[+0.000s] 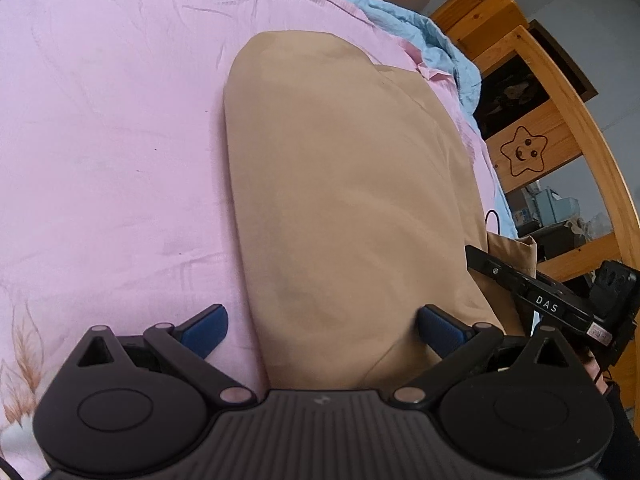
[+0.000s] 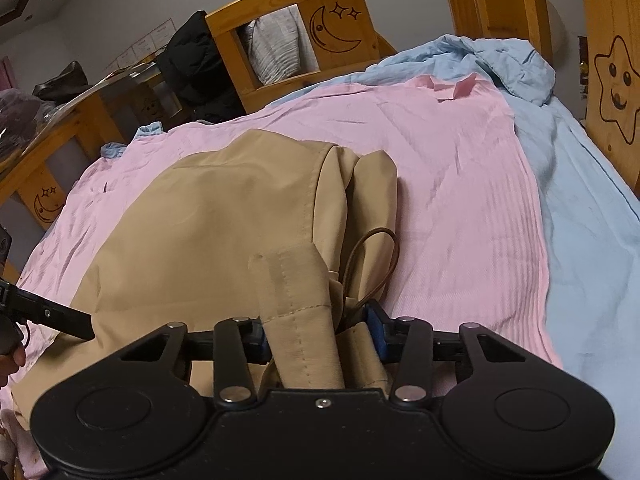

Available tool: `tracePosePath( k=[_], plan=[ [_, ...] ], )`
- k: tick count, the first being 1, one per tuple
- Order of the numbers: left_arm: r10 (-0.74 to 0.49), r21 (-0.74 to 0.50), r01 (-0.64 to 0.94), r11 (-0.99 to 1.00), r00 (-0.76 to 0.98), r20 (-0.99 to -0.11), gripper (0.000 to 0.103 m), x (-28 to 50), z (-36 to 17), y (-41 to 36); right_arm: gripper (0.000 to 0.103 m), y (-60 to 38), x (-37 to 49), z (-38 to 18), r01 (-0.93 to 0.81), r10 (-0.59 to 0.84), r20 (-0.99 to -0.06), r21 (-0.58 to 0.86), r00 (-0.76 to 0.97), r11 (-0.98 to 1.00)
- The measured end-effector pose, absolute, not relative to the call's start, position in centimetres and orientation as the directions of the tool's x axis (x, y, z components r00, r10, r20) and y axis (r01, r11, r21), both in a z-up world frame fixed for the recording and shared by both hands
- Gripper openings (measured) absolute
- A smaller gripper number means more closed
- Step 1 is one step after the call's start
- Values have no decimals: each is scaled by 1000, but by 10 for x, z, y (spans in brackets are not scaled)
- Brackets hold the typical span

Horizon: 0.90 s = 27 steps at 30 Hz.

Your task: Fold large clothes

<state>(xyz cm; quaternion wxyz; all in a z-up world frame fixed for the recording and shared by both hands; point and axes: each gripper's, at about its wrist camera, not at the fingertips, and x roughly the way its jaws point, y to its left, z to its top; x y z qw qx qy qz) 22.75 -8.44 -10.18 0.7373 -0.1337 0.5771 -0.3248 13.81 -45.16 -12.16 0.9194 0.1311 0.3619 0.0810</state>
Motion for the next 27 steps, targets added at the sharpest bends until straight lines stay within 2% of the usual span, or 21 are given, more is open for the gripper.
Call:
tracePosePath(
  k=[1,3,6,8,11,19,27],
  plan=[
    [-640,-580,322,748,119,-759,87,226,-100,-86,45,-452,138,-122,-43,244,-644,311,725,949],
    [-609,-544,328,772,136,-782,83,224,-92,-97,43,-454,138,-121,-13,239,-645,334,726,943],
    [-528,-438,377,816,180,-830,75,216,-81,-115,33,-455,136,-119,30,212,-642,344,737,939],
    [-503,-394,401,827,215,-837,69,210,-73,-122,24,-455,133,-115,48,196,-633,347,749,937],
    [-492,-363,417,833,259,-832,62,201,-65,-125,18,-455,126,-107,66,193,-608,377,770,924],
    [-527,-394,419,818,270,-806,52,198,-53,-115,16,-449,108,-80,46,230,-532,454,815,890],
    [-555,-435,401,806,257,-791,52,205,-52,-101,15,-437,105,-56,16,255,-500,476,827,879]
  ],
)
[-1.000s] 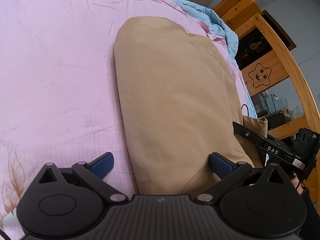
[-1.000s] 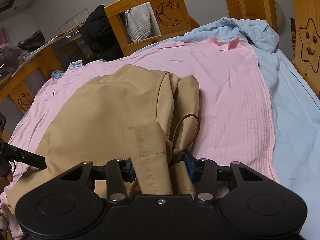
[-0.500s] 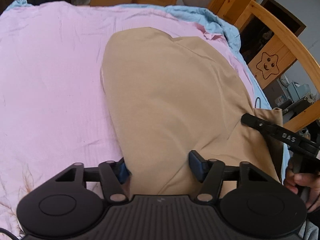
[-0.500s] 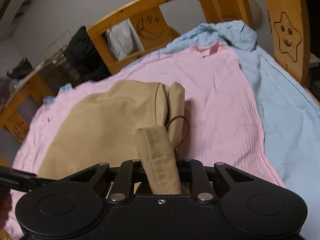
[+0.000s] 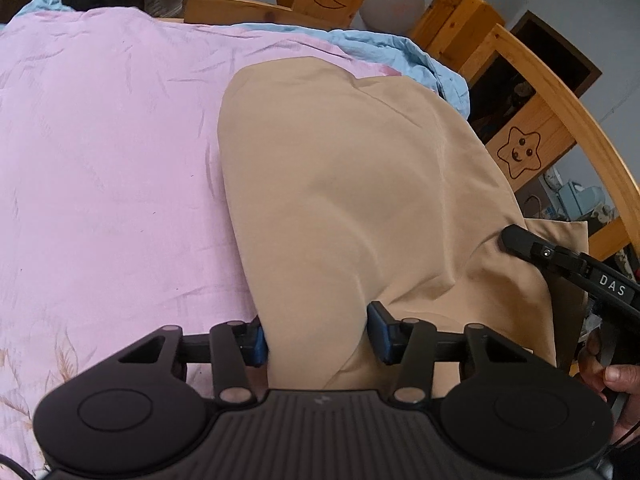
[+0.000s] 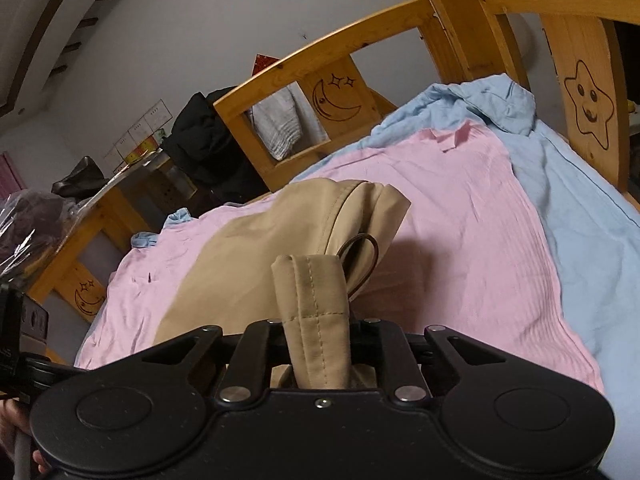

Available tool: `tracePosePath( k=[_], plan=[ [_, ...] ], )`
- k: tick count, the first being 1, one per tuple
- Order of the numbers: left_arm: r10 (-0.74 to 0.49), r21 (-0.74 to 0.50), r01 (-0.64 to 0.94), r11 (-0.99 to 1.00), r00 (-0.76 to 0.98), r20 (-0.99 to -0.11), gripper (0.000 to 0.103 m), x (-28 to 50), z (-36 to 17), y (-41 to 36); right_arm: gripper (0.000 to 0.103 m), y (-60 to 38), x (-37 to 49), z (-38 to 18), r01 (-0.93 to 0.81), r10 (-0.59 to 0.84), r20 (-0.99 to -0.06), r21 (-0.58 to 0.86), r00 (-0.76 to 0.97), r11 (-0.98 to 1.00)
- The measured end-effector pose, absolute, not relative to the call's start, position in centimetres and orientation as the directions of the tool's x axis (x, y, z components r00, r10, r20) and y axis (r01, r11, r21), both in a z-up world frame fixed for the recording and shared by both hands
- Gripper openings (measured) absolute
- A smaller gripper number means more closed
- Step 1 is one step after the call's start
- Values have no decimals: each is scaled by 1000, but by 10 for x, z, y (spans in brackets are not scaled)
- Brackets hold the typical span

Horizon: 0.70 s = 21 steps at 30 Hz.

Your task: Fold large clothes

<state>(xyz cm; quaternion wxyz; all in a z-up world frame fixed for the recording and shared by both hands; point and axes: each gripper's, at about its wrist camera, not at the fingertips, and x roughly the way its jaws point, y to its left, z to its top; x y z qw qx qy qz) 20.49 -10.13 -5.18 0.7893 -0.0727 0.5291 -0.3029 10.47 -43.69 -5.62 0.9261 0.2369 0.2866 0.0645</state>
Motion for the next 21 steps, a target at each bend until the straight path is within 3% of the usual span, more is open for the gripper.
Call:
tracePosePath(
  k=[12,21],
  plan=[
    [-545,-424,378,823,317,-776,52,227,-22,-73,15,-414,129,-22,-59,314,-439,502,842,863],
    [-477,-343,352,871,438,-762,52,275,11,-24,15,-365,193,5,-148,368,-368,507,854,849]
  ],
)
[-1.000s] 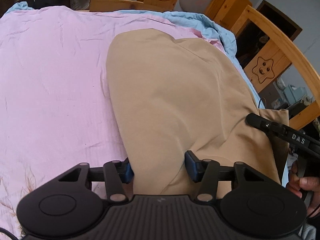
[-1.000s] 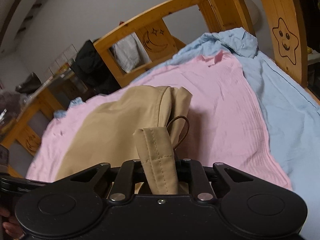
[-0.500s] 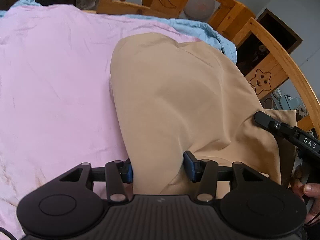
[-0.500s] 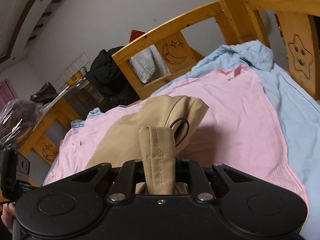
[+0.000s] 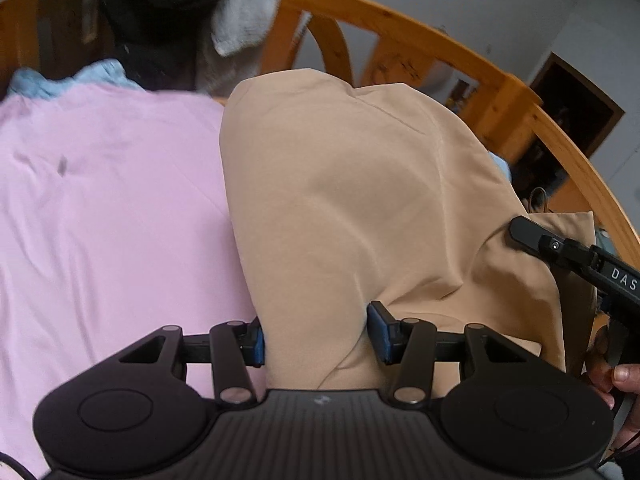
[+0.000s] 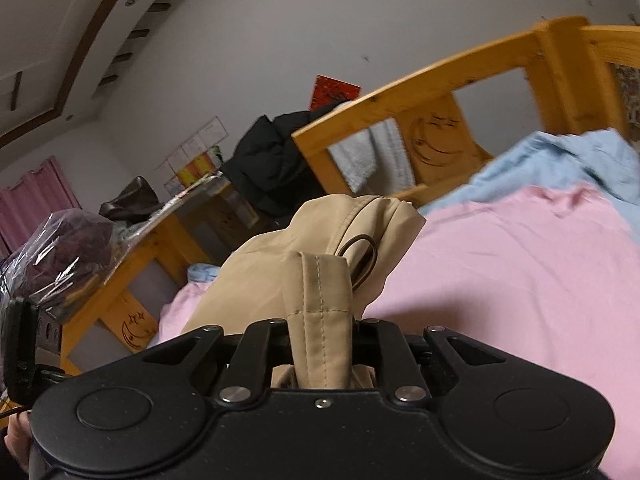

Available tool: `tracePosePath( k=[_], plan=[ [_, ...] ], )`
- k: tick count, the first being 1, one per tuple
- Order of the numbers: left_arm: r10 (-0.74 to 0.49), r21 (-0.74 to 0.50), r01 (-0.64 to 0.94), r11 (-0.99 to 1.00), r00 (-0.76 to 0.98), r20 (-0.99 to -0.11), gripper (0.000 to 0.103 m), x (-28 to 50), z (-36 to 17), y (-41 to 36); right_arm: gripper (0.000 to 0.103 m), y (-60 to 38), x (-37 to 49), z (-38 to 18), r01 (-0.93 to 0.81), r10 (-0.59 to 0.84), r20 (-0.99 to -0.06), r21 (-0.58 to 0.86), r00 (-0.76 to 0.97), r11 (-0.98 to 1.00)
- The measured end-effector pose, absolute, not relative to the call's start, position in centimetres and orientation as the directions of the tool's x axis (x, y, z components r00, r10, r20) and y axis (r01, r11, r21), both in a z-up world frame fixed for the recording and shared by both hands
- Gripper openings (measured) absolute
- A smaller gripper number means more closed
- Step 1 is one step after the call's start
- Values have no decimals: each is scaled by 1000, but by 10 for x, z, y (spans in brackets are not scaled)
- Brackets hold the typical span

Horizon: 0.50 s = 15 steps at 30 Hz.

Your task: Fold large clothes

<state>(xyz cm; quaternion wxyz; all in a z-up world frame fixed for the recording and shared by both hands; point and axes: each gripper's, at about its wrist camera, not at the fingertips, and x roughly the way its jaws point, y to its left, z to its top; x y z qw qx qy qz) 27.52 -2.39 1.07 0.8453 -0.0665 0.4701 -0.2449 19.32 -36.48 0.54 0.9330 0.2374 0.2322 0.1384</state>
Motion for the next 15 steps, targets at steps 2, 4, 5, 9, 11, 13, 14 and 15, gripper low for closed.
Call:
tracePosePath(
  k=[2,4,5,9,11,13,14,15],
  plan=[
    [-458,-321,346,881,460,-761,52,288,9,-13,15,-350,214,4,-158,380,-360,516,852,842],
    [-445,-303,346,888,480,-756,52,303,6,-2,15,-336,234,0,-168,390,-354,519,850,838],
    [-437,-288,349,892,494,-752,52,312,4,3,15,-330,244,-3,-172,394,-352,521,849,836],
    [-417,-263,348,900,507,-754,53,340,-6,16,15,-310,282,-15,-184,413,-347,536,842,824],
    [-410,-255,349,902,503,-761,53,350,-15,17,15,-306,299,-23,-184,421,-356,540,834,821],
    [-401,-250,344,905,493,-772,53,357,-28,17,15,-302,312,-33,-181,423,-375,535,824,826],
    [-394,-250,336,908,483,-782,53,362,-37,16,15,-301,318,-40,-178,422,-390,525,818,832],
    [-390,-251,332,909,472,-791,54,363,-44,15,15,-300,322,-46,-173,416,-407,514,813,840]
  ],
)
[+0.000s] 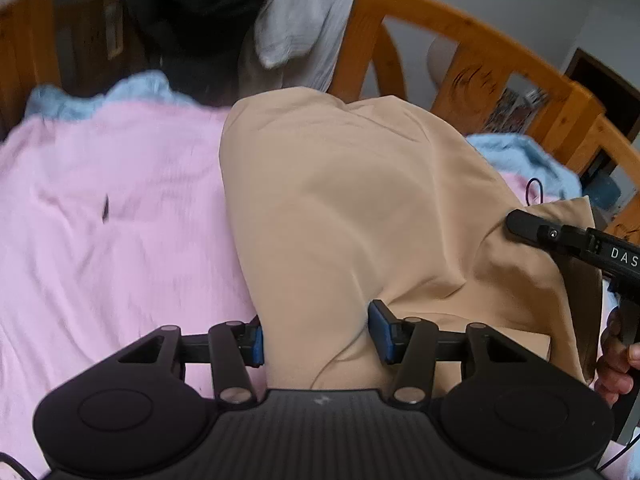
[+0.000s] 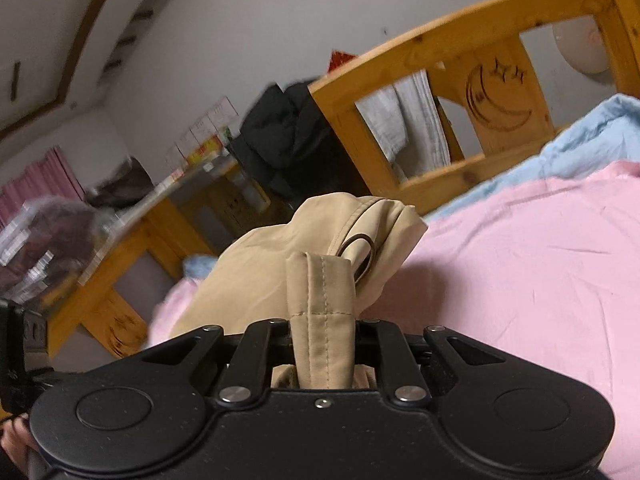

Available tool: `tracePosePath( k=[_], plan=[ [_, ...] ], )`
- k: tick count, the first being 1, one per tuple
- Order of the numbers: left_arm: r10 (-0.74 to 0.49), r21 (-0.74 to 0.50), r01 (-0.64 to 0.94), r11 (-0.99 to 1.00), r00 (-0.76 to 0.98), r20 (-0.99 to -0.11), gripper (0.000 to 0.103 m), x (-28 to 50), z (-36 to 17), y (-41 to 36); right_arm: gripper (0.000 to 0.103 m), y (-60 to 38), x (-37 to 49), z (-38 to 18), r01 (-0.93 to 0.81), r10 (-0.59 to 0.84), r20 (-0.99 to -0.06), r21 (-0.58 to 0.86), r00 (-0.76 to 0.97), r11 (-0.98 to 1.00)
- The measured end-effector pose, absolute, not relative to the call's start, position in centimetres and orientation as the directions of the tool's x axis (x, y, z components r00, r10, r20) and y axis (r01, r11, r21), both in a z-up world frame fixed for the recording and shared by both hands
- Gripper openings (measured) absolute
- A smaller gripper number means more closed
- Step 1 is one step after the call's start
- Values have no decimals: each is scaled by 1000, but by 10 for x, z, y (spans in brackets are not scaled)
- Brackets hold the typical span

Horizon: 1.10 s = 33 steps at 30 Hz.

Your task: Fold large clothes

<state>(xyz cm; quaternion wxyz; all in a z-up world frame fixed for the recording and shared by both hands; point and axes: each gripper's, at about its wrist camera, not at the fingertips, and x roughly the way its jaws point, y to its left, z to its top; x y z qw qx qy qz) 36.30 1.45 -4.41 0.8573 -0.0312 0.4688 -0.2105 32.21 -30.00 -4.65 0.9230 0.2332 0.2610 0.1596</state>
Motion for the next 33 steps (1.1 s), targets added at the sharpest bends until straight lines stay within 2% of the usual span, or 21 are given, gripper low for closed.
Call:
tracePosePath(
  k=[6,12,16,21,25,29,33],
  plan=[
    [-382,-240,328,913,490,-783,59,355,-64,18,16,-307,331,-72,-149,404,-461,496,790,856],
    [-377,-238,324,915,484,-790,64,355,-62,21,23,-317,333,-73,-146,407,-487,488,772,860],
    [-349,-192,338,921,502,-791,75,351,-59,18,31,-324,332,-70,-131,384,-497,469,778,873],
    [-328,-151,342,928,549,-769,89,341,-48,15,35,-332,329,-67,-86,332,-507,448,795,890],
    [-323,-138,340,930,579,-749,96,334,-37,13,48,-335,323,-61,-70,295,-512,413,807,908],
    [-317,-120,344,931,605,-730,98,327,-26,12,68,-335,312,-50,-71,268,-502,377,822,924],
    [-316,-119,336,934,626,-712,100,315,-14,14,79,-331,298,-36,-86,246,-487,328,838,941]
  ],
)
